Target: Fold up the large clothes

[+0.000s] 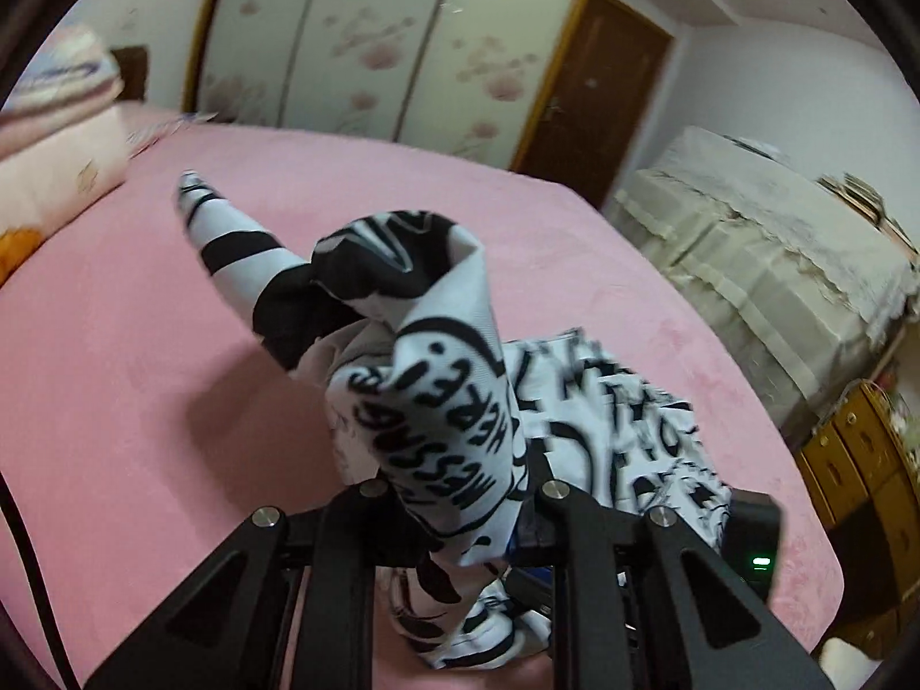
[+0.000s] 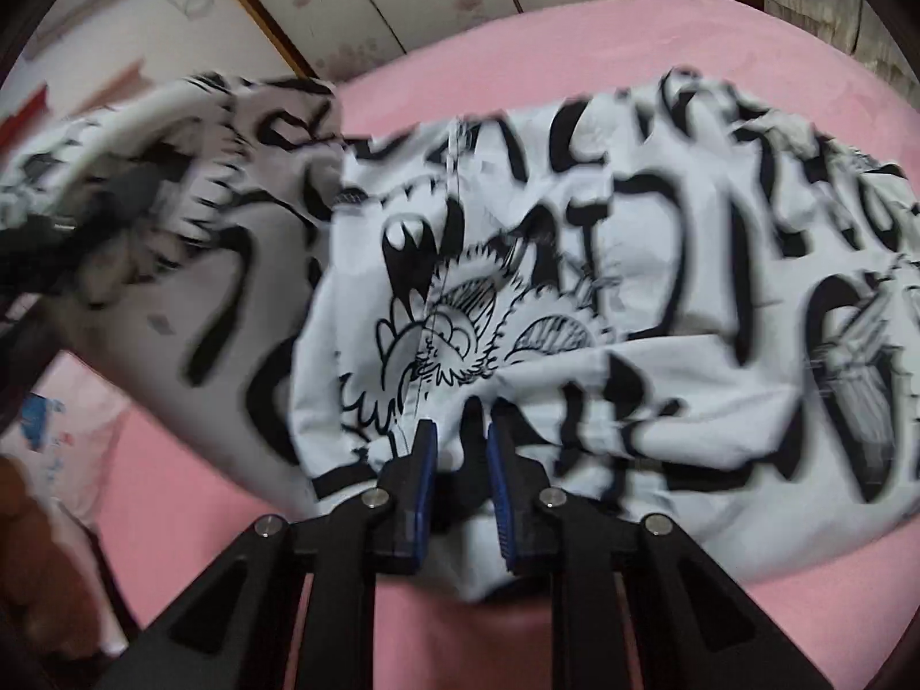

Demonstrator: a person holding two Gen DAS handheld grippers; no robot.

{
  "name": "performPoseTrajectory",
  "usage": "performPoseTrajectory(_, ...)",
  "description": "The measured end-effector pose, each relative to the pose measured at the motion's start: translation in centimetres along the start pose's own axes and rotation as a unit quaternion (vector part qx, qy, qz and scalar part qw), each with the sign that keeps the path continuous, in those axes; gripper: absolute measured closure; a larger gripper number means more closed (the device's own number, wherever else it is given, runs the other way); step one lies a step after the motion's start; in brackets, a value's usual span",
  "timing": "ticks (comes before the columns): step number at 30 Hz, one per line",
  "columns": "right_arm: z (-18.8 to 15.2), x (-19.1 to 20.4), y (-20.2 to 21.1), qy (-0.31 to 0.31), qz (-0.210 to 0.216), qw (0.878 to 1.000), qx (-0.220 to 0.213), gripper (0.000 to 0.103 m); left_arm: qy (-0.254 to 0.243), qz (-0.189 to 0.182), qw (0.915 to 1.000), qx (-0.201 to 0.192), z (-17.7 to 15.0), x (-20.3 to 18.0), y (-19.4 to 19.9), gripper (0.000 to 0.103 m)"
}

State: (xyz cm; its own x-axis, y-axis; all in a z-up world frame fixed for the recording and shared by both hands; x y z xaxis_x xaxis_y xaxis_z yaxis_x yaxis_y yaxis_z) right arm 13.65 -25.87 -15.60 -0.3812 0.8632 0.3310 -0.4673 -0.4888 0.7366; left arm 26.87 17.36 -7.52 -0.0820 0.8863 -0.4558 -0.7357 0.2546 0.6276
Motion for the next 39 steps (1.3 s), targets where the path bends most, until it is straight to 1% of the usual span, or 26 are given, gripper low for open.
performPoseTrajectory(1,-0.1,-0.9,1.3,0.002,-0.01,1.0,-0.007,0.085,-0.006,-0.005,1.0,0.0,0.0,-0.7,0.2,0.087)
performPoseTrajectory(3,-0.6,-3.3,3.9,-0.006,-0.033,0.999,-0.016,0.085,-0.026,-0.019,0.9995,0.001,-0.1,-3.7,-0.4,0.087)
performPoseTrajectory(5,-1.5,-6.0,5.8,-0.03,-0.047,0.998,-0.019,0.085,-0.051,-0.035,0.9981,0.002,-0.6,-6.4,-0.5,0.087)
performPoseTrajectory(6,-2.2,-8.0,6.8,-0.048,-0.058,0.997,-0.019,0.085,-0.063,-0.042,0.9971,0.004,-1.0,-7.7,-0.8,0.087)
performPoseTrajectory(8,-3.1,-10.4,8.0,-0.07,-0.078,0.994,-0.018,0.085,-0.097,-0.057,0.9936,0.01,-2.0,-10.8,-1.7,0.087)
performPoseTrajectory(9,-3.7,-11.9,8.7,-0.085,-0.085,0.993,-0.019,0.085,-0.12,-0.065,0.9906,0.016,-2.9,-12.8,-2.5,0.087)
performPoseTrajectory(13,-5.7,-16.7,11.2,-0.14,-0.109,0.984,-0.032,0.085,-0.173,-0.086,0.9799,0.052,-6.4,-17.5,-5.1,0.087)
performPoseTrajectory(15,-6.7,-19.0,12.3,-0.164,-0.122,0.978,-0.038,0.085,-0.201,-0.086,0.9727,0.077,-8.6,-19.6,-7.1,0.087)
performPoseTrajectory(16,-7.0,-18.9,12.6,-0.171,-0.125,0.977,-0.039,0.085,-0.21,-0.086,0.9704,0.083,-9.4,-20.2,-7.7,0.087)
performPoseTrajectory(17,-7.5,-19.6,13.0,-0.181,-0.129,0.974,-0.039,0.085,-0.22,-0.086,0.9673,0.091,-10.5,-20.9,-8.8,0.087)
performPoseTrajectory(18,-8.1,-20.5,13.2,-0.193,-0.13,0.972,-0.039,0.085,-0.229,-0.083,0.9647,0.1,-11.3,-21.2,-9.9,0.087)
performPoseTrajectory(20,-9.0,-21.5,14.0,-0.206,-0.133,0.969,-0.037,0.085,-0.241,-0.075,0.9603,0.119,-13.2,-21.4,-10.9,0.087)
performPoseTrajectory(23,-10.2,-22.9,14.1,-0.217,-0.146,0.965,-0.025,0.085,-0.243,-0.069,0.9545,0.159,-15.8,-21.9,-13.3,0.087)
performPoseTrajectory(25,-10.9,-23.6,14.1,-0.22,-0.145,0.964,-0.018,0.085,-0.246,-0.059,0.9482,0.192,-17.6,-21.7,-15.0,0.087)
performPoseTrajectory(27,-11.1,-24.3,14.2,-0.218,-0.146,0.965,-0.011,0.085,-0.249,-0.051,0.9446,0.208,-18.5,-21.2,-16.1,0.086)
performPoseTrajectory(28,-11.0,-24.7,14.3,-0.216,-0.145,0.965,-0.009,0.085,-0.253,-0.049,0.9435,0.208,-18.8,-21.0,-16.3,0.086)
performPoseTrajectory(30,-10.5,-24.9,14.6,-0.21,-0.145,0.967,-0.007,0.085,-0.263,-0.048,0.9411,0.207,-18.8,-20.8,-16.1,0.084)
performPoseTrajectory(32,-9.9,-25.2,14.9,-0.207,-0.146,0.967,-0.006,0.085,-0.265,-0.048,0.9383,0.217,-18.6,-20.7,-15.9,0.078)
performPoseTrajectory(33,-9.3,-25.2,15.3,-0.207,-0.145,0.968,-0.005,0.085,-0.263,-0.049,0.9371,0.224,-18.4,-20.8,-15.7,0.073)
performPoseTrajectory(34,-9.1,-25.4,15.5,-0.206,-0.146,0.968,-0.005,0.085,-0.258,-0.051,0.9367,0.231,-18.0,-21.4,-16.0,0.071)
performPoseTrajectory(35,-8.6,-25.3,15.9,-0.206,-0.147,0.968,-0.004,0.085,-0.251,-0.054,0.9367,0.238,-17.7,-21.3,-15.6,0.069)
performPoseTrajectory(37,-7.2,-25.0,17.0,-0.205,-0.139,0.969,-0.01,0.085,-0.232,-0.062,0.9349,0.261,-16.7,-21.0,-14.1,0.058)
performPoseTrajectory(39,-5.7,-24.4,18.2,-0.194,-0.131,0.972,-0.022,0.075,-0.197,-0.082,0.9341,0.286,-15.6,-20.9,-12.5,0.056)
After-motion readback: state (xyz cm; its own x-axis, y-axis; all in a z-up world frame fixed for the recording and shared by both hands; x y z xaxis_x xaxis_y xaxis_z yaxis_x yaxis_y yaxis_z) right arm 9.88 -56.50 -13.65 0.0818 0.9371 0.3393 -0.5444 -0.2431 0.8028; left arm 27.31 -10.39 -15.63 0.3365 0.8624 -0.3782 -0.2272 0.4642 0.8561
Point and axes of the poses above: each gripper's, at about its wrist camera, not at the fingertips, and y roughly against the way its jaws point, x to its left, z to its top, the point moved 5 cm from there along -y, roughly the way its jaws point, and after that the axes turned 13 degrees about y, right-handed, at the moved point
